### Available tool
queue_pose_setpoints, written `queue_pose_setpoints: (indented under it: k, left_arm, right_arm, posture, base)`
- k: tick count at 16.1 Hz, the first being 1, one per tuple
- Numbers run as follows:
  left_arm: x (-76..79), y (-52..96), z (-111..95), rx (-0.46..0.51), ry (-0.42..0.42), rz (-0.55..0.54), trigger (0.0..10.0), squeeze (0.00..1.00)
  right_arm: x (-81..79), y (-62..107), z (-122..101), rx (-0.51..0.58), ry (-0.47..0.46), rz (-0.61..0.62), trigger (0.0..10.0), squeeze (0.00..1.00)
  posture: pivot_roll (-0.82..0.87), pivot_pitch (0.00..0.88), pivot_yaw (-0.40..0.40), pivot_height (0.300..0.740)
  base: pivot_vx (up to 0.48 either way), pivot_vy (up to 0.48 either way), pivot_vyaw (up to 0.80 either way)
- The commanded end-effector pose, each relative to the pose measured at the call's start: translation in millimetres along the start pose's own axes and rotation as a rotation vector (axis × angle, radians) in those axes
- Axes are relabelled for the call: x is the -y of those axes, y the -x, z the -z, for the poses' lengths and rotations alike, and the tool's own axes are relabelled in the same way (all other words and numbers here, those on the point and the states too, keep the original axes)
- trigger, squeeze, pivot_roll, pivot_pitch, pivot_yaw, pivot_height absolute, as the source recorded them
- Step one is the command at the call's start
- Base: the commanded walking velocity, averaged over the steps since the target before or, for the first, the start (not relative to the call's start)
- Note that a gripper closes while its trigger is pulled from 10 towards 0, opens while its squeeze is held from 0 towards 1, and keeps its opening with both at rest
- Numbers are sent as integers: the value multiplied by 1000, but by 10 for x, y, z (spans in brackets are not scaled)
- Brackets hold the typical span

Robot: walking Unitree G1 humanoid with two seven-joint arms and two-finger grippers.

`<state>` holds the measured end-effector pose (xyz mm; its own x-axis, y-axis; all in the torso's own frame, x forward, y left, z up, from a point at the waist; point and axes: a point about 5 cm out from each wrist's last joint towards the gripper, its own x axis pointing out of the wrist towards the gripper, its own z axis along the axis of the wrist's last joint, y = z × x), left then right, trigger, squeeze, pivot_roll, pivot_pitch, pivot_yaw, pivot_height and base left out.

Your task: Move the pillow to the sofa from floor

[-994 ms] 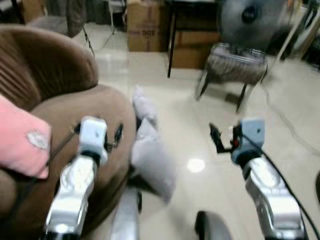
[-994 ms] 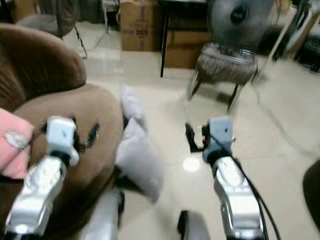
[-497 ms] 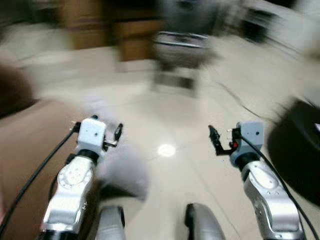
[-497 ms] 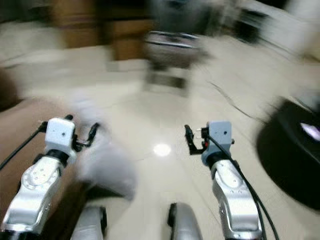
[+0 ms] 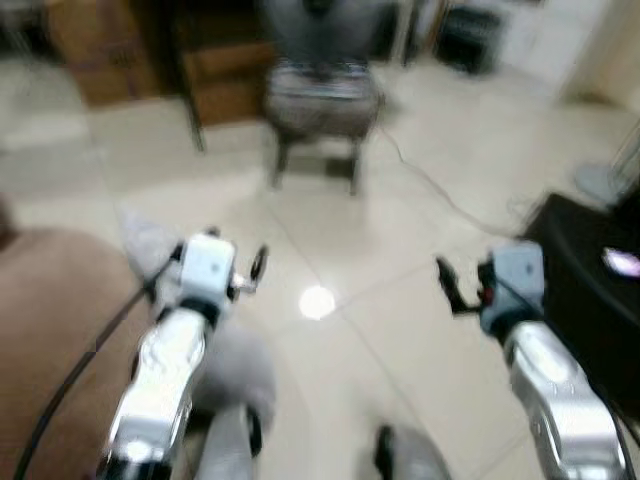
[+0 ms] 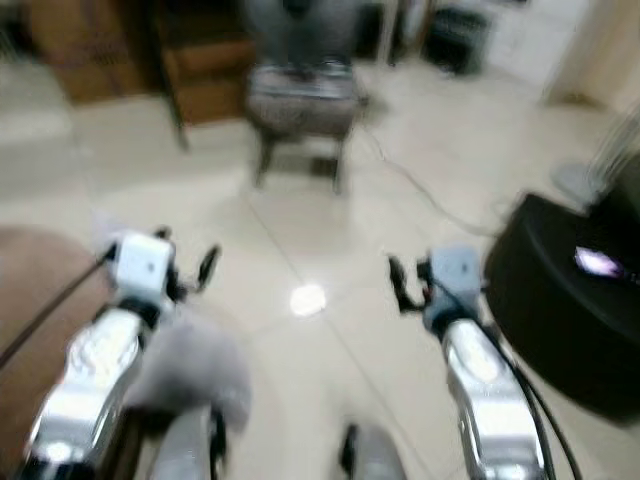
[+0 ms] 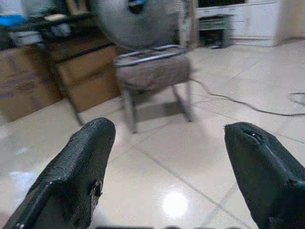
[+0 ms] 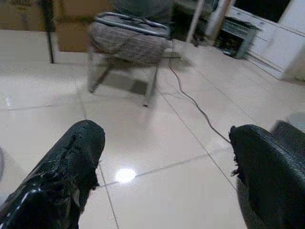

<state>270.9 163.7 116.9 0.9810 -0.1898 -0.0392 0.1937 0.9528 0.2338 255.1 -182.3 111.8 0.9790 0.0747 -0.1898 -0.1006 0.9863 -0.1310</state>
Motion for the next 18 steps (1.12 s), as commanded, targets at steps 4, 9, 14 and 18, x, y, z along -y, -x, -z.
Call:
queue_pose_setpoints:
  k: [4, 9, 14, 18]
  left_arm:
    - [-169, 101, 59, -27, -39, -52, 10000, 373]
    - [-170, 120, 73, -37, -40, -39, 10000, 365]
    - [-154, 55, 32, -20, -40, -16, 10000, 380]
    - [-170, 34, 20, -15, -43, -12, 10000, 380]
  right_arm:
    - [-171, -15, -47, 11, 19, -150, 10000, 0]
    - [-127, -8, -21, 11, -24, -97, 10000, 0]
    - [-87, -4, -27, 27, -32, -28, 10000, 0]
    - [-73, -14, -47, 36, -28, -12, 10000, 0]
  posture:
    - [43, 0, -75, 615]
    - [49, 0, -73, 615]
    - [36, 0, -56, 615]
    - [39, 0, -53, 615]
  base:
    - [285, 0, 800]
    - [52, 0, 160]
    - [163, 0, 0]
    - [281, 0, 0]
